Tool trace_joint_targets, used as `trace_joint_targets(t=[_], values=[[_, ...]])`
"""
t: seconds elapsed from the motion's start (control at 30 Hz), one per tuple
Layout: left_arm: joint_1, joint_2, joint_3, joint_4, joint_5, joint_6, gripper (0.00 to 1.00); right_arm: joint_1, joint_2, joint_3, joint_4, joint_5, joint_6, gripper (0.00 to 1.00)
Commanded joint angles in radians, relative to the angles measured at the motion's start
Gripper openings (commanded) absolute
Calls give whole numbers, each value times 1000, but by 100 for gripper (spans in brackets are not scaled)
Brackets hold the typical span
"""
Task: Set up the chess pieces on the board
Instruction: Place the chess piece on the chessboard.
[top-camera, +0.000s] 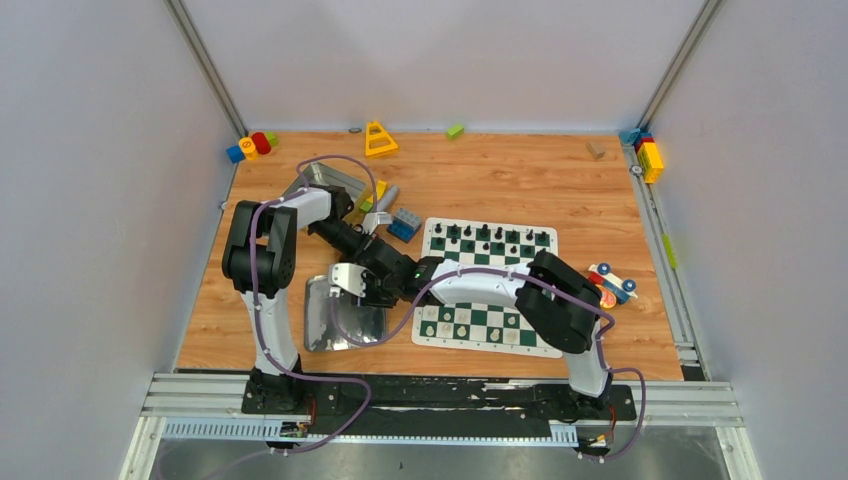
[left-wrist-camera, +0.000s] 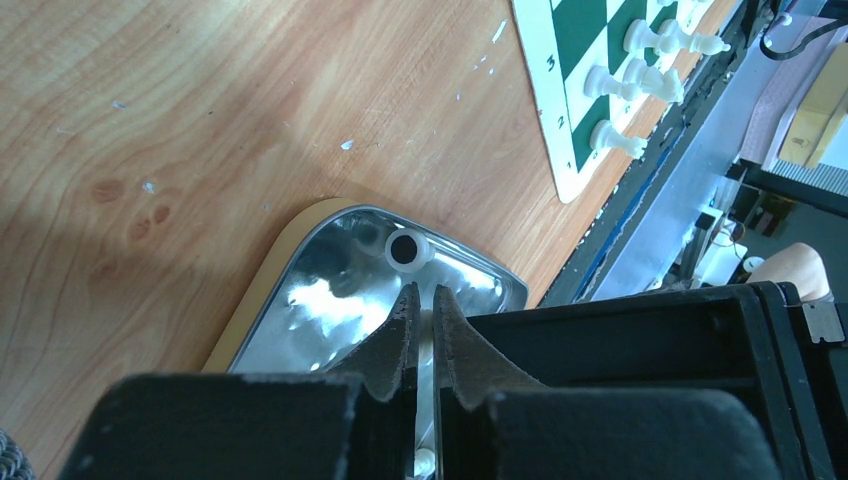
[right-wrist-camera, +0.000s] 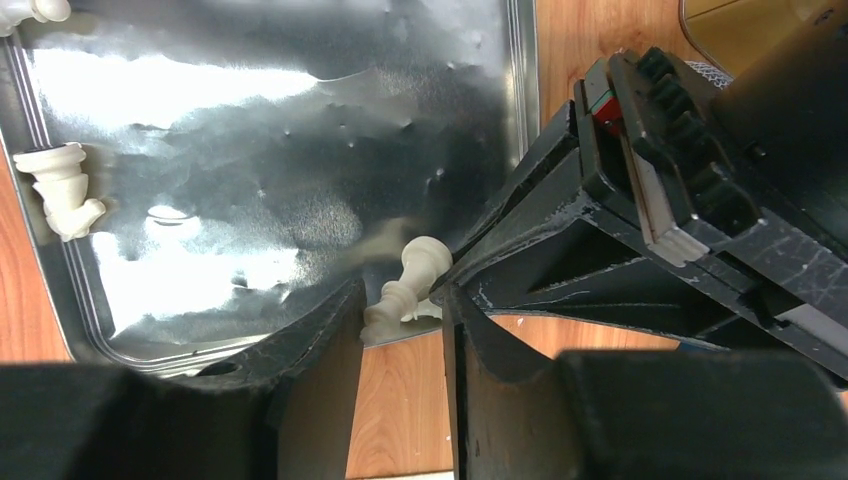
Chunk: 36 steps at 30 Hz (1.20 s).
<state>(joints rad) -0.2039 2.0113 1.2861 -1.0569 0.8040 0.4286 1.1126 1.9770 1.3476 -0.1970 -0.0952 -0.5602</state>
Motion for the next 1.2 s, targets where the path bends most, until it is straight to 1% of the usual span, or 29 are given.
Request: trace_joint_targets(t=[0.0,0.13,0.37,0.5,0.63,0.67,0.7,0.73,0.93,1.07,1.17], values=[[-10,-16,12,-18,34,10,0,7,12,44,36,20,-14,33],[-11,-15,14,-20,35,13,0,7,13,42,36,22,-16,26],[-11,-16,14,-22,34,16,0,7,2,49,20,30,-19,8],[-11,-31,13,-17,19,21,4,7,-21,44,9,28,-15,1],[-11,-52,16,-15,4,22,17,7,-46,42,-10,23,-7,0],[-11,-59,16,-13,1,22,24,7,-51,42,-12,22,-6,0],[-11,-67,18,-12,-7,22,27,7,-56,42,-18,20,-3,0],[-11,-71,18,-8,-11,22,32,6,-63,41,-22,16,0,0],[-11,-108,38,-4,-53,13,51,7,-108,32,-66,-12,28,0],[-11,-130,58,-7,-76,13,56,-2,-167,18,-105,-31,48,0],[-9,-160,69,3,-101,10,58,-18,-219,29,-190,-81,70,0]])
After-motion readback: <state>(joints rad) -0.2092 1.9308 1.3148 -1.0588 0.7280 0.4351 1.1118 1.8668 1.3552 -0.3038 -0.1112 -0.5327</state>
